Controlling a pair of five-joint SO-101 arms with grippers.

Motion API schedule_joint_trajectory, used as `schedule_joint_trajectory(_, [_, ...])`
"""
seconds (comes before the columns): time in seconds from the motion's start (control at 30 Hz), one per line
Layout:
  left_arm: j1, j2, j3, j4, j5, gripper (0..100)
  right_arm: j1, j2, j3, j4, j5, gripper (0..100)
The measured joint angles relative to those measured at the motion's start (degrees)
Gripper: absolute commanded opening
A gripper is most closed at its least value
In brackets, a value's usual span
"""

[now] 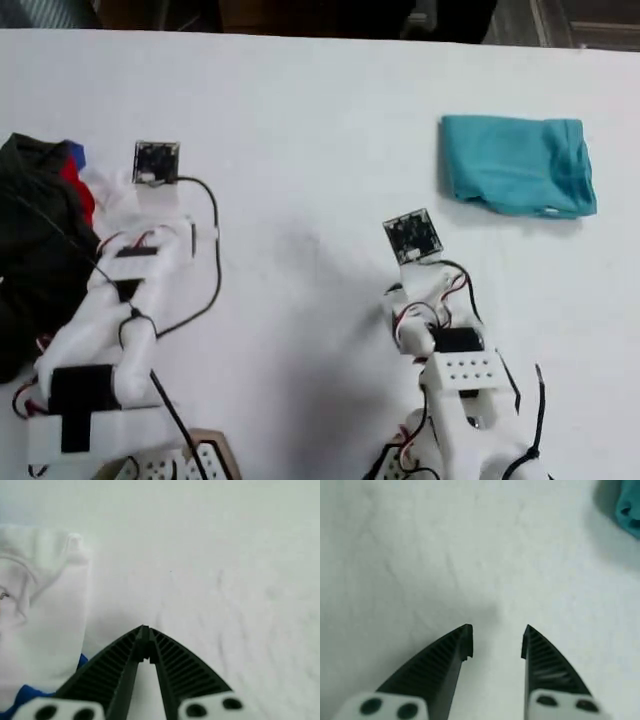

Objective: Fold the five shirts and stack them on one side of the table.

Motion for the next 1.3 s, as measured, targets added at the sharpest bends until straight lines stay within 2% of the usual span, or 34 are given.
schedule_joint_trajectory(0.2, [0.26,1.85,-5.01,8.09,0.00,3,0.00,0.00,0.70,-2.29,-0.09,16.2])
schedule_joint_trajectory(0.3, [0.26,0.79,-5.19,14.86,0.00,3,0.09,0.00,1.05,-2.29,-0.09,16.2])
schedule_joint_trajectory(0.47, [0.18,-10.02,-5.19,28.13,-0.35,3,0.00,0.00,1.05,-2.46,-0.09,16.2])
schedule_joint_trajectory(0.57, [-0.44,-19.78,-5.19,34.73,-3.60,3,0.00,0.00,1.05,-2.46,-0.09,16.2])
schedule_joint_trajectory(0.7, [-6.33,-33.14,-5.19,43.08,-7.74,3,0.00,0.00,1.05,-2.46,-0.09,16.2])
schedule_joint_trajectory(0.8, [-13.71,-40.09,-5.19,47.38,-11.60,8,0.00,0.00,1.05,-2.46,-0.09,16.2])
schedule_joint_trajectory(0.9, [-20.48,-42.11,-5.19,50.20,-16.62,18,0.00,0.00,1.05,-2.46,-0.09,16.2])
schedule_joint_trajectory(1.07, [-29.19,-40.35,-2.46,49.49,-22.95,19,0.00,0.00,1.05,-2.46,-0.09,16.2])
schedule_joint_trajectory(1.3, [-31.03,-31.12,0.00,42.02,-24.18,19,0.00,0.00,1.05,-2.46,-0.09,16.2])
